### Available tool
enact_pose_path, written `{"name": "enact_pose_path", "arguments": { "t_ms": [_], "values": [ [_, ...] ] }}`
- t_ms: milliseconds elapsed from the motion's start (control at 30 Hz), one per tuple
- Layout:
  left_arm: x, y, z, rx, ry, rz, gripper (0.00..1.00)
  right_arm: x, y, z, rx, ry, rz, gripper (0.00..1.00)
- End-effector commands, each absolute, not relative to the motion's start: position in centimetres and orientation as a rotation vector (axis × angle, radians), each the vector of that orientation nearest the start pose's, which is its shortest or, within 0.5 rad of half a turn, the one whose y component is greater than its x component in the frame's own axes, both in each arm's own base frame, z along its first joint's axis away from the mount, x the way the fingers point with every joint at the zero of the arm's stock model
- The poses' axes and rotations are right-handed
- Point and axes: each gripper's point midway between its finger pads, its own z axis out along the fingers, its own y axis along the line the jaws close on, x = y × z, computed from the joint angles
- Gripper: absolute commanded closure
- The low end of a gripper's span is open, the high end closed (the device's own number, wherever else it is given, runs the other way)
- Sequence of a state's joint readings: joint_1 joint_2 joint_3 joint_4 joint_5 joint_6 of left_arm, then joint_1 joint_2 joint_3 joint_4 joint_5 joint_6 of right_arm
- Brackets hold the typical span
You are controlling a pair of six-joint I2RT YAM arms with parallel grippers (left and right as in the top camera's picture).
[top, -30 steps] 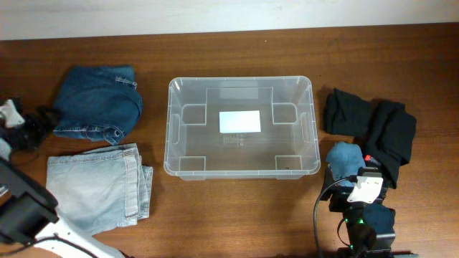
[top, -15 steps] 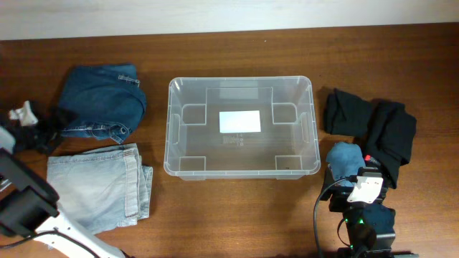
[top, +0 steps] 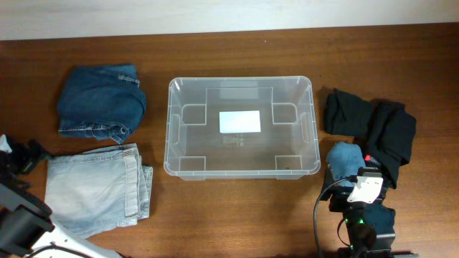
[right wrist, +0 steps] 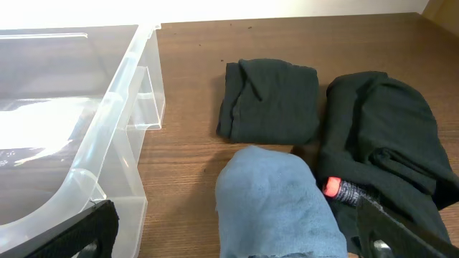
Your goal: Pack container
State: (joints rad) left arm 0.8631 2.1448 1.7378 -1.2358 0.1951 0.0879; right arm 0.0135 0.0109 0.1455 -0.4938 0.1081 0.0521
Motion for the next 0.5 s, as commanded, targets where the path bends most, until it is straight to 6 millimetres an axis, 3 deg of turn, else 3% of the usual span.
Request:
{"name": "enact_pose_path", "arguments": {
  "t_ms": [0, 133, 233, 300, 400, 467],
  "values": [
    [24.8, 30.0, 5.2, -1.216, 2.922, -0.168, 0.0, 22.0, -1.9, 12.0, 0.126, 1.927, -0.071, 0.02],
    [22.6, 30.3, 4.2, -1.255, 2.9, -0.268, 0.01, 22.0, -1.9, 12.0, 0.126, 1.926, -0.071, 0.02],
    [22.1, 28.0, 2.0, -1.145, 2.859, -0.504, 0.06, 22.0, -1.9, 12.0, 0.126, 1.926, -0.071, 0.02],
    [20.9, 27.0, 0.2, -1.159, 2.864, -0.544, 0.07, 22.0, -1.9, 12.0, 0.126, 1.926, -0.071, 0.02],
    [21.6, 25.3, -1.0, -1.071, 2.814, -0.649, 0.08, 22.0, -1.9, 12.0, 0.126, 1.927, -0.071, 0.02],
    [22.7, 24.1, -0.9, -0.945, 2.753, -0.752, 0.17, 22.0, -1.9, 12.0, 0.126, 1.927, -0.071, 0.02]
  ]
}}
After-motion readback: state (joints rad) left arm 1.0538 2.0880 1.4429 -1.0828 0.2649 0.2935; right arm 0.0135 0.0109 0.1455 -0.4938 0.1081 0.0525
